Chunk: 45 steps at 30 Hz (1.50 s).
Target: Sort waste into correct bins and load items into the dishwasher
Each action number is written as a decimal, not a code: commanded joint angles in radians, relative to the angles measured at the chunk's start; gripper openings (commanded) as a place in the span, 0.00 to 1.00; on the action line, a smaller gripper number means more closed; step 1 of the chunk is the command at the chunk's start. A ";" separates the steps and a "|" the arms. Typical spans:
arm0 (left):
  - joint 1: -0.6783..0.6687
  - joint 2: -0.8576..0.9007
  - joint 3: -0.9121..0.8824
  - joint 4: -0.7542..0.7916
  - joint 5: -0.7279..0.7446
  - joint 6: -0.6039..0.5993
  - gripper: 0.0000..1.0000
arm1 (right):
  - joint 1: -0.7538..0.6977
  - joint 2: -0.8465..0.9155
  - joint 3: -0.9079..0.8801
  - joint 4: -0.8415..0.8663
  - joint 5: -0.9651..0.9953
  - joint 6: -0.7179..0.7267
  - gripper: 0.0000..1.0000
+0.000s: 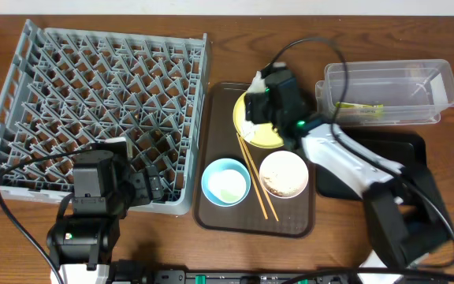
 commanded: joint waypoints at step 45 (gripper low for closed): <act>0.004 0.000 0.025 0.001 0.002 -0.005 0.93 | -0.444 -0.396 0.005 -0.145 -0.006 0.057 0.68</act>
